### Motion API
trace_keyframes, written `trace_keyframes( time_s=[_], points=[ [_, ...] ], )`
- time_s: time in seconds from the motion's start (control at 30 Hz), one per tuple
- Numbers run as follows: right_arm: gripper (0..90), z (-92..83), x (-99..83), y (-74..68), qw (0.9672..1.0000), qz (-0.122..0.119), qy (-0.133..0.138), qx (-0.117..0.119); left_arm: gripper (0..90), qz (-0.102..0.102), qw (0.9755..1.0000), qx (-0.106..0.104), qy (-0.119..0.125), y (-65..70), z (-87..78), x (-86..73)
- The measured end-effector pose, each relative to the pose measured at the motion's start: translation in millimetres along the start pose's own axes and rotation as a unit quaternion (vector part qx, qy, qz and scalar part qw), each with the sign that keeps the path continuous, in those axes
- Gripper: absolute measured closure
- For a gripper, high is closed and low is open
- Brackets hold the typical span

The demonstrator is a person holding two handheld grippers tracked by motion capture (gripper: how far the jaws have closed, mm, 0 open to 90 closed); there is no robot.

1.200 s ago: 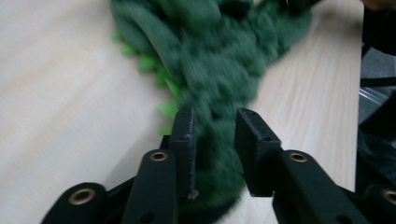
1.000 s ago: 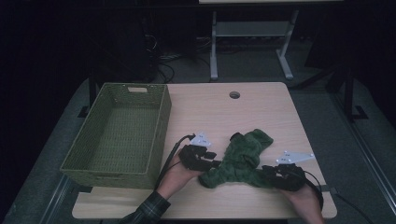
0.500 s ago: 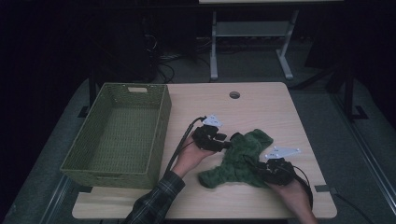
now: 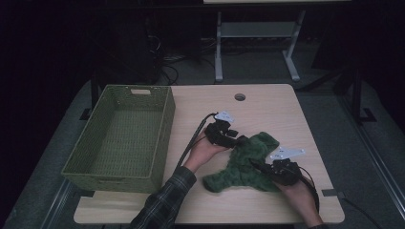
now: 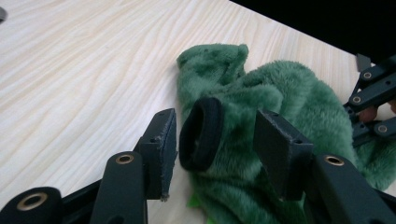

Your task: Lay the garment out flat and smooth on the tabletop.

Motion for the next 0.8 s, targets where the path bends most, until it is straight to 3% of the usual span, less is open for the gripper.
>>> trace_keyframes(
  time_s=[0.1,0.2,0.23,0.4,0.63,0.8],
  points=[
    [83.1,-0.9,-0.4,0.6,1.0,0.003,0.001,-0.002,59.4,0.002,1.0,-0.006,-0.005,-0.1,5.4,-2.1],
    [83.4,-2.3,-0.6,3.1,1.0,0.004,0.003,-0.006,79.4,0.01,0.9998,-0.007,-0.014,-0.4,5.3,-5.2],
    [83.4,-3.1,-0.7,4.2,0.9999,0.005,0.004,-0.008,82.1,0.012,0.9998,-0.005,-0.016,-0.7,3.5,-5.9],
    [83.3,-9.9,0.6,12.4,0.9996,0.007,0.017,-0.019,85.0,0.018,0.9997,0.014,0.003,0.5,-17.5,-6.6],
    [83.0,-27.3,21.4,23.0,0.9978,-0.013,0.059,-0.027,85.7,-0.005,0.9986,0.036,0.038,-1.0,-55.8,-14.7],
    [83.8,-28.5,43.8,24.9,0.9965,-0.04,0.068,-0.026,86.1,-0.027,0.9967,0.057,0.052,-2.7,-76.1,-26.5]
  ],
)
Point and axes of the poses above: each handheld gripper's, and its own axes: z roughly forward along the jaws, x roughly out of its top, y roughly to its right, the point moved 8 cm from there along z, roughly forward along the jaws, and after that the axes turned 2 degrees about -z, right-handed, at the moved point
